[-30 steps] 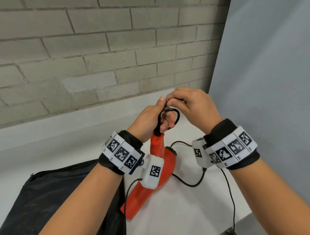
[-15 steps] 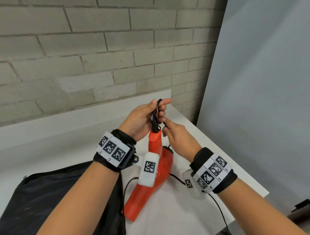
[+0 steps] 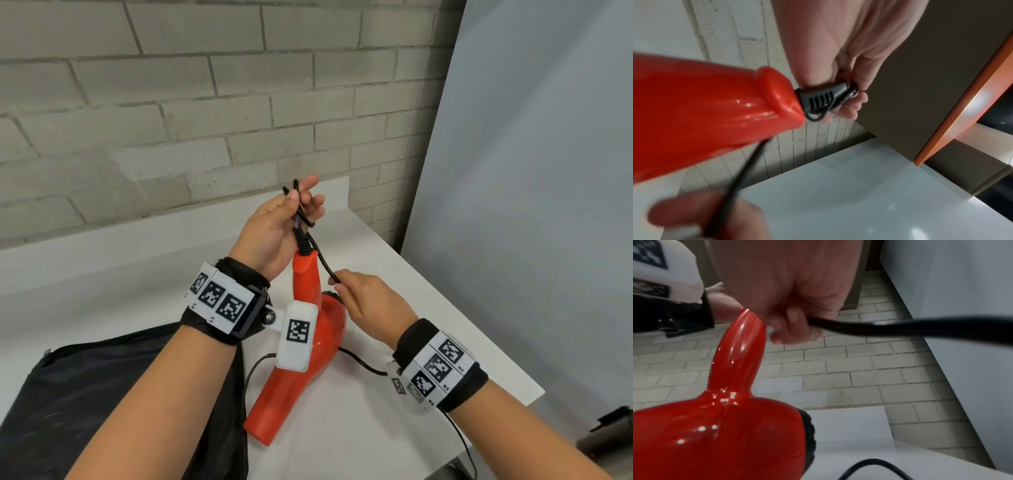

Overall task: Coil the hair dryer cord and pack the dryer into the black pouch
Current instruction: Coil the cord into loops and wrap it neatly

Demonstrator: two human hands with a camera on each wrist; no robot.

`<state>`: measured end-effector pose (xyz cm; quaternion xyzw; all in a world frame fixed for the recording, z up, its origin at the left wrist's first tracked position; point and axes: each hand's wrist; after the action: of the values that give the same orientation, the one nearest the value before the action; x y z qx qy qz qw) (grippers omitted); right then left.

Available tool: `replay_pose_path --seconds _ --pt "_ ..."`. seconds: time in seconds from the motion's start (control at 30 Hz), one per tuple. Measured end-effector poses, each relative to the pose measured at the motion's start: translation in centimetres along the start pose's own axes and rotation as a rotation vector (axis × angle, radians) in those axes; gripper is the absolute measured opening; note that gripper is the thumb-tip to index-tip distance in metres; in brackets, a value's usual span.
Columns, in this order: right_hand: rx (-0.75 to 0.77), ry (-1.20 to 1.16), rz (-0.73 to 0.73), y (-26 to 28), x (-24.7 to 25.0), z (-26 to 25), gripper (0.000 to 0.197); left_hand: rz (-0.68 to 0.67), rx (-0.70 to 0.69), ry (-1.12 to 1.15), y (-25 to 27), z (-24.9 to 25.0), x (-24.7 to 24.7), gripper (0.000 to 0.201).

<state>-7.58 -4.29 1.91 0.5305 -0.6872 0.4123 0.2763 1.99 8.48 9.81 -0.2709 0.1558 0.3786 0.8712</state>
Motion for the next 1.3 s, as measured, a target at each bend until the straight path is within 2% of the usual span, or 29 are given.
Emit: replay_pose_path --seconds 0.1,0.2,0.3,0.4,0.5,0.57,0.67,0.77,0.87,1.0,1.13,1.3 --pt "0.139 0.147 0.213 0.7 0.8 0.4 0.025 -0.009 -0.023 -0.155 0.0 0.1 0.1 0.026" --pt "0.288 0.356 0.416 0.5 2.8 -0.1 0.013 -0.036 -0.031 -0.295 0.1 -0.1 -0.3 0.028" --pt "0.442 0.487 0.632 -0.3 5.2 -1.2 0.01 -0.075 -0.003 -0.435 0.1 -0.5 -1.0 0.029" --pt "0.476 0.509 0.728 -1.8 7.2 -2.7 0.014 -0.147 0.068 -0.541 0.6 -0.3 -2.4 0.037" --pt "0.38 0.394 0.642 -3.4 8.6 -3.6 0.018 -0.186 0.12 -0.672 1.2 0.3 -3.7 0.054" --pt "0.302 0.182 0.504 -4.4 8.9 -3.4 0.025 -0.227 0.156 -0.629 1.2 0.2 -3.7 0.061" --pt "0.163 -0.266 0.227 -5.3 8.5 -2.7 0.029 -0.208 0.187 -0.455 0.9 0.0 -3.2 0.06" --pt "0.047 -0.486 0.104 -5.1 8.1 -2.1 0.028 -0.161 0.196 -0.321 0.7 0.0 -3.1 0.059" --pt "0.017 -0.657 0.006 -4.1 8.1 -1.7 0.034 -0.111 0.2 -0.305 0.5 0.2 -2.9 0.052" --pt "0.036 -0.623 -0.018 -3.8 8.0 -2.0 0.022 -0.039 0.222 -0.273 0.2 0.4 -2.4 0.048" --pt "0.049 -0.44 0.062 -3.9 8.2 -2.2 0.029 -0.055 0.218 -0.243 0.1 0.3 -2.5 0.048" --pt "0.072 -0.262 0.185 -4.1 7.5 -2.6 0.033 -0.144 0.267 -0.235 0.2 0.4 -2.9 0.051"
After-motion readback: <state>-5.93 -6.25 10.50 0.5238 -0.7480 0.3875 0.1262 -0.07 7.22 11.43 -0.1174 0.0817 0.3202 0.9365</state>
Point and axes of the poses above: each hand's wrist, its own y-axis away from the middle knuckle, its own x-axis out of the back of the hand, z = x × y, and after that the axes turned 6 degrees about -x, right-handed
